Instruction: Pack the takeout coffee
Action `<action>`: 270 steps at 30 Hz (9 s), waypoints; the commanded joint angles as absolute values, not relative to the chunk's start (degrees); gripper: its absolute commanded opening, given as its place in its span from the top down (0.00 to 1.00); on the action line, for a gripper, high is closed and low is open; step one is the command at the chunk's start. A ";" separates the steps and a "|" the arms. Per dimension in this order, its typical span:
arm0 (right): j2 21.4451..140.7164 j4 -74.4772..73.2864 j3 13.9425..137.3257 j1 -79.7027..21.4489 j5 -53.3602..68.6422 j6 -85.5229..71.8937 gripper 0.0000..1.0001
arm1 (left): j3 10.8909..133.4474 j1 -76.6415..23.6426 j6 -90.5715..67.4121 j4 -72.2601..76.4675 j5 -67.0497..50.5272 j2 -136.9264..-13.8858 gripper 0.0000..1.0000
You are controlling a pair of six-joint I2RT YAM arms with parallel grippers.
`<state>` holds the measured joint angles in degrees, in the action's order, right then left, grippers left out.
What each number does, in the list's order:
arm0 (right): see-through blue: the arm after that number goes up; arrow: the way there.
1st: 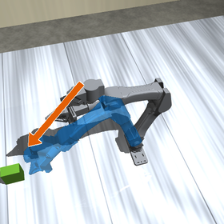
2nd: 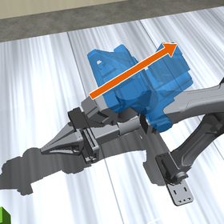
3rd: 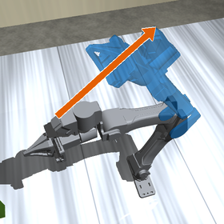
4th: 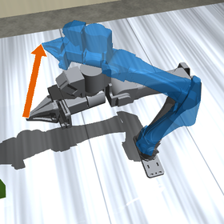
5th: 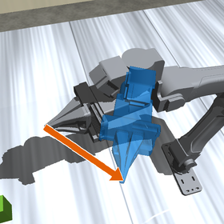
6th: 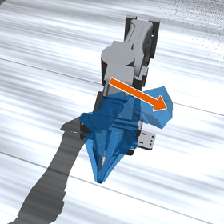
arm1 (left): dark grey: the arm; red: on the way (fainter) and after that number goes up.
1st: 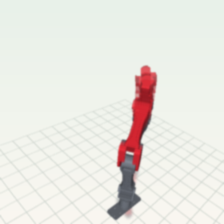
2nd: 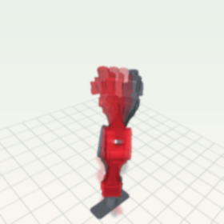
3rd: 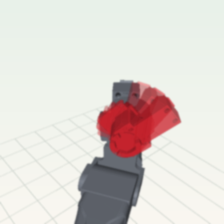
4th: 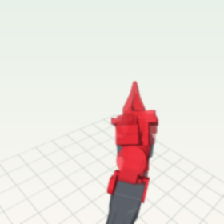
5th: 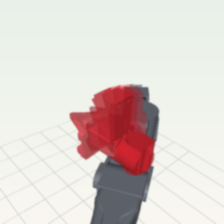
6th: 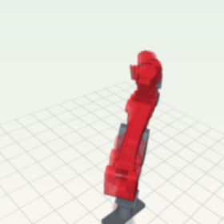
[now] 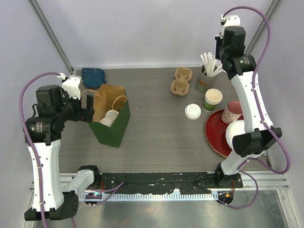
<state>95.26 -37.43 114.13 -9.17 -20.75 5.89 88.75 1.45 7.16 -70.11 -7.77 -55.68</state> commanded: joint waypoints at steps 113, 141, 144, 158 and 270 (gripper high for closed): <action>113.21 -26.10 112.32 -11.69 -22.67 14.50 0.99 | 86.40 1.23 11.07 -70.14 -10.90 -54.14 0.00; 75.06 10.81 89.29 -20.01 0.41 -7.10 0.99 | 87.01 1.23 8.88 -68.12 -9.23 -53.79 0.00; 79.52 7.22 95.17 -24.68 17.45 -10.62 0.99 | 86.66 1.32 8.09 -67.59 -8.01 -53.61 0.00; 103.18 -28.47 126.02 -52.20 20.57 2.19 0.99 | 85.96 1.23 8.44 -68.38 -5.71 -51.68 0.00; 52.65 21.44 19.34 -27.16 -45.62 -13.89 0.08 | 24.09 12.66 -11.25 9.04 4.92 -57.13 0.00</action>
<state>52.53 12.69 21.08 -27.24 -42.17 -12.47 26.33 12.40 -9.82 -2.61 7.18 -57.41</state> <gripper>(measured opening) 0.915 0.996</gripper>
